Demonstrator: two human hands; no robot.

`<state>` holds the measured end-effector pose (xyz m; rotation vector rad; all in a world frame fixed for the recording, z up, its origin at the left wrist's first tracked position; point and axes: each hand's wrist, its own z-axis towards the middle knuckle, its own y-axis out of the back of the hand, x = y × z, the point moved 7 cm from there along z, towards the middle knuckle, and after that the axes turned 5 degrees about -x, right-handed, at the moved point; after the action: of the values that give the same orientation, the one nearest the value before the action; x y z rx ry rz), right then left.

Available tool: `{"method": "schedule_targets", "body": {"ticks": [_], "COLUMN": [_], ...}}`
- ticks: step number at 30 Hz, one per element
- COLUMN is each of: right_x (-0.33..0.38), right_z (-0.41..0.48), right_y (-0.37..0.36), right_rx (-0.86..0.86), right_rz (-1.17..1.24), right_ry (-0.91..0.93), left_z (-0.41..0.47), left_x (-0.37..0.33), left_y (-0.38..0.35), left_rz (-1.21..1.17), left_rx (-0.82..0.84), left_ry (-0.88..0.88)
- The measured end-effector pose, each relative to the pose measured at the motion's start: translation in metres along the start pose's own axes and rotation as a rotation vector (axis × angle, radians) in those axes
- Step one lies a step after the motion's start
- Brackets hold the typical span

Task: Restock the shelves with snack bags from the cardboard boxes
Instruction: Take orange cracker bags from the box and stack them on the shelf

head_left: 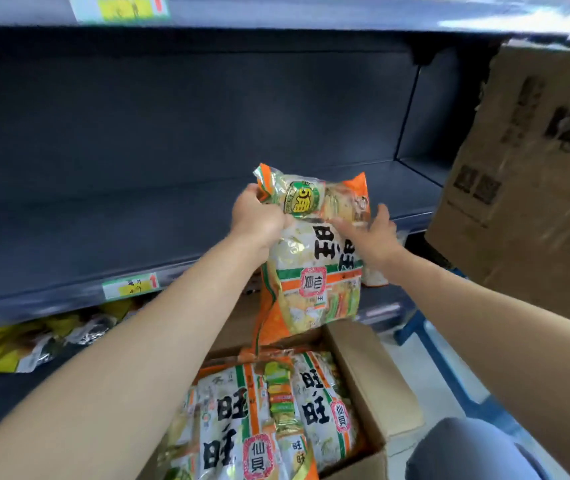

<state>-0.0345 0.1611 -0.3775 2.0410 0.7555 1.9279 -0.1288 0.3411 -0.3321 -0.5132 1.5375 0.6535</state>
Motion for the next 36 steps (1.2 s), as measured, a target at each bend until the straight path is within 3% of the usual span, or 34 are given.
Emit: {"method": "schedule_targets", "body": {"ticks": [7, 10, 14, 20, 27, 36], "right_x": [0.038, 0.045, 0.054, 0.07, 0.072, 0.076], "right_z": [0.013, 0.017, 0.032, 0.087, 0.154, 0.217], "right_y": [-0.017, -0.047, -0.064, -0.054, -0.018, -0.006], "right_rx": [-0.02, 0.148, 0.285, 0.23, 0.001, -0.095], "right_rz": [0.134, 0.46, 0.637, 0.747, 0.781, 0.686], "right_ry": [-0.125, -0.243, -0.257, -0.226, -0.04, 0.152], "left_z": [0.032, 0.045, 0.059, 0.088, 0.118, 0.166], "left_x": [-0.032, -0.026, -0.019, -0.015, 0.016, 0.049], "left_y": [0.057, 0.057, 0.053, 0.045, 0.012, -0.011], "left_rz": [-0.509, -0.612, -0.691, -0.656, -0.591, -0.319], "left_rx": [-0.176, -0.202, -0.194, -0.135, -0.058, -0.152], "left_ry": [-0.024, 0.006, 0.024, -0.001, 0.089, 0.097]}}
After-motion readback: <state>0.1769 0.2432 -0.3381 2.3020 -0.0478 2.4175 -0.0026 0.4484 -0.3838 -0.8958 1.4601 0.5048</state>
